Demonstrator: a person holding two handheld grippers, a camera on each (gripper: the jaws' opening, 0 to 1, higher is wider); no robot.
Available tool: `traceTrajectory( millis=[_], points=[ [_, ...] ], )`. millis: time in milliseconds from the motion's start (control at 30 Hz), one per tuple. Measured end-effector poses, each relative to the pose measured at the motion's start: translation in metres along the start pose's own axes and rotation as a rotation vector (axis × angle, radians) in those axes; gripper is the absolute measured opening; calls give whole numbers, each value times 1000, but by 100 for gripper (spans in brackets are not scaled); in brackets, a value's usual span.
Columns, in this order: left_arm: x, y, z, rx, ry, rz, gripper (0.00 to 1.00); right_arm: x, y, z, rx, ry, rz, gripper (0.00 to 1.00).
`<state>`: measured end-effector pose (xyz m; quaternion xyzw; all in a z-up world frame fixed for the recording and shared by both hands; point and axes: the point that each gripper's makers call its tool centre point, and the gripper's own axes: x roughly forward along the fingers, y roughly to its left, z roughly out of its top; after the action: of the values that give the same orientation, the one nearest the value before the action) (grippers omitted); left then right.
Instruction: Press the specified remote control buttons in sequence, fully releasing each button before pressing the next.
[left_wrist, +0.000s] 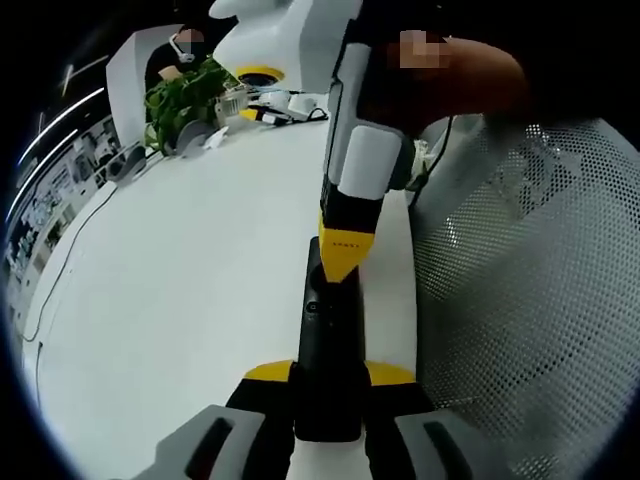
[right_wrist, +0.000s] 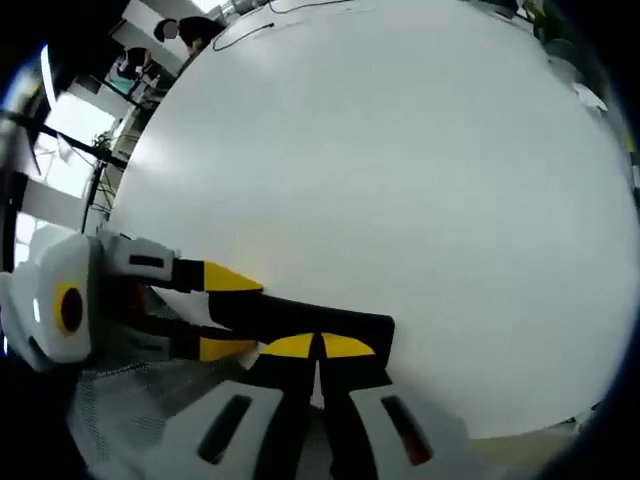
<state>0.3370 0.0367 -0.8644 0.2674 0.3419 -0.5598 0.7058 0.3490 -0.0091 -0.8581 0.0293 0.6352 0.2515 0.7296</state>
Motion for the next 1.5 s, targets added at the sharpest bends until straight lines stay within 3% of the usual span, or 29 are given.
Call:
traceTrajectory(
  millis=[100,233,500,800,1000,1233,1500],
  points=[
    [0,0,0,0,2,0,25,1,0,0,-25,-1,-10,0],
    [0,0,0,-2,6,1,25,2,0,1,-129,-30,-37,0],
    [0,0,0,-5,9,2,25,3,0,2,-295,-5,-113,0],
    [0,0,0,-4,16,1,25,2,-2,3,-211,-15,-85,0],
    [0,-1,1,1,15,3,24,0,-1,2,-56,-10,-11,0],
    [4,-12,5,42,2,-33,24,-1,4,9,-78,-66,0,0],
    [5,-12,5,45,1,-37,24,5,15,4,-105,-32,41,0]
  ],
)
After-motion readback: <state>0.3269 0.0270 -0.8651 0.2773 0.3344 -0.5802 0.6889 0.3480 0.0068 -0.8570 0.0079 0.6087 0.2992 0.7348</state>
